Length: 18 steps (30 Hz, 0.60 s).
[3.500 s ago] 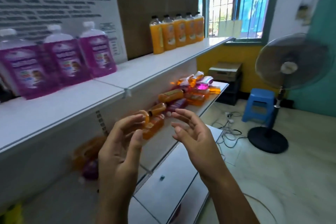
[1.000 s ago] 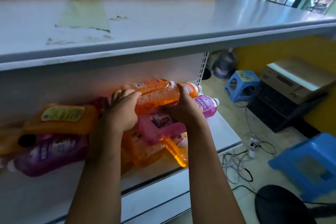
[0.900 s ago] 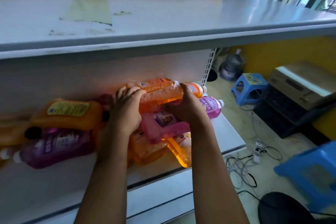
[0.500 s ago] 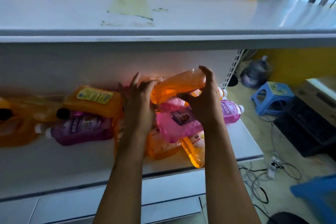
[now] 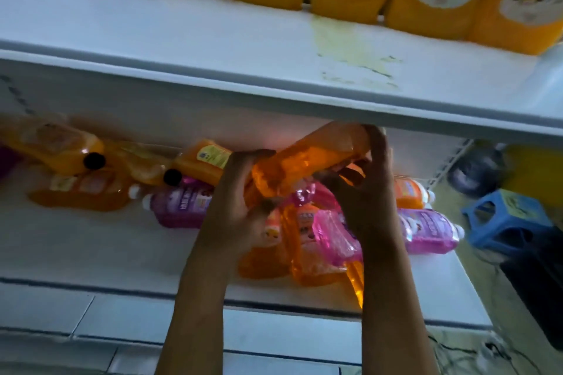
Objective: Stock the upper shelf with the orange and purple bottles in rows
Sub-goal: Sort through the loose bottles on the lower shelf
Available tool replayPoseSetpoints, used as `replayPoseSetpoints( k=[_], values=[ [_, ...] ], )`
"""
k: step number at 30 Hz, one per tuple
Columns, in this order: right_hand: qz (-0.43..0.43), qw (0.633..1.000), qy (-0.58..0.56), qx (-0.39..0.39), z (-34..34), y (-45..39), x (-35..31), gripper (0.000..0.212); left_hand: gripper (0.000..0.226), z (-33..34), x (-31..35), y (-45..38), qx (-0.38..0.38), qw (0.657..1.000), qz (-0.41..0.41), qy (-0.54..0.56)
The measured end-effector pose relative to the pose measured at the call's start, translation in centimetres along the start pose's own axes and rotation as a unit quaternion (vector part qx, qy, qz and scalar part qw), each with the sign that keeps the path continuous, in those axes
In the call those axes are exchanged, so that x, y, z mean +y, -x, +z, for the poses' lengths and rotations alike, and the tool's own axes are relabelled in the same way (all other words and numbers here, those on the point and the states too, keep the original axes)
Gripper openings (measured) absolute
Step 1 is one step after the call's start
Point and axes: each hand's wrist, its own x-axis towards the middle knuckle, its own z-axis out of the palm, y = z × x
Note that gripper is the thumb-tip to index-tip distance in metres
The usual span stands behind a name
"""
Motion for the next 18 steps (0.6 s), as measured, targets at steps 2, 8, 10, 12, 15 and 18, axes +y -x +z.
replayPoseSetpoints(
  k=[2,8,10,12,15,18],
  values=[
    [-0.029,0.999,-0.012,-0.025,1.4,-0.2,0.2,0.078,0.056,-1.0,-0.5,1.2,0.011,0.995,-0.045,0.085],
    [-0.042,0.985,-0.098,-0.136,6.0,0.6,-1.7,0.07,0.048,-5.3,-0.9,3.2,0.131,0.968,-0.053,0.21],
    [-0.036,0.976,-0.147,-0.157,7.6,1.2,-3.0,0.066,0.047,-6.9,-1.4,3.5,0.162,0.954,-0.076,0.241],
    [-0.038,0.973,-0.165,-0.159,9.2,1.7,-4.6,0.064,0.055,-8.6,-1.7,4.1,0.177,0.942,-0.097,0.269],
    [-0.031,0.968,-0.185,-0.164,11.6,2.0,-7.3,0.061,0.068,-11.4,-1.5,4.8,0.165,0.942,-0.101,0.276],
    [-0.007,0.961,-0.21,-0.177,13.8,2.4,-9.8,0.062,0.049,-14.3,-0.8,5.5,0.136,0.96,-0.079,0.233]
  ],
)
